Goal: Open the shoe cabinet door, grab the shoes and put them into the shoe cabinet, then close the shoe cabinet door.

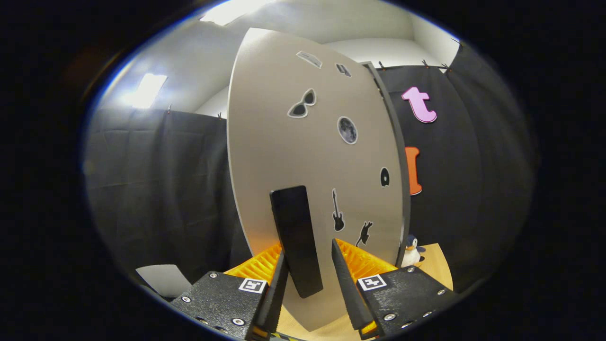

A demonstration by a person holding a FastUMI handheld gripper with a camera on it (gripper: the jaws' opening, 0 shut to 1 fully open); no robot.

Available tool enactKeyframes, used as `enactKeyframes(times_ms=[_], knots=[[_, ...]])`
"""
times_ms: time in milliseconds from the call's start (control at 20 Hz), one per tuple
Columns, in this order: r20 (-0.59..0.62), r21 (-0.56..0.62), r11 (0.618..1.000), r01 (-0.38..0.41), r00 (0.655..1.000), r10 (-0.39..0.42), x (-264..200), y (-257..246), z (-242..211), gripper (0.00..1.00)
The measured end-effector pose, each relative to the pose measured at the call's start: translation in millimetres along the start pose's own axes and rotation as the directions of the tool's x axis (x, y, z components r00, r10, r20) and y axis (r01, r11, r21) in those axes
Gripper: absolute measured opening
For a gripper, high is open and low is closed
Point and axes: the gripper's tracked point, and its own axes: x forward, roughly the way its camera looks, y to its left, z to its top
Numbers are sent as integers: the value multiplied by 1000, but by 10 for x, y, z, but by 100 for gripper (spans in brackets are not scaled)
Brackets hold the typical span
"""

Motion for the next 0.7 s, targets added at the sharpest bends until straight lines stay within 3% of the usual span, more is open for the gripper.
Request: enactKeyframes(times_ms=[150,400,700], knots=[[25,-84,996,6,1000,-4,259,122,34,58],[10,-35,999,-30,999,30,788,416,-102,61],[7,-67,998,3,1000,-2,1238,553,-82,61]])
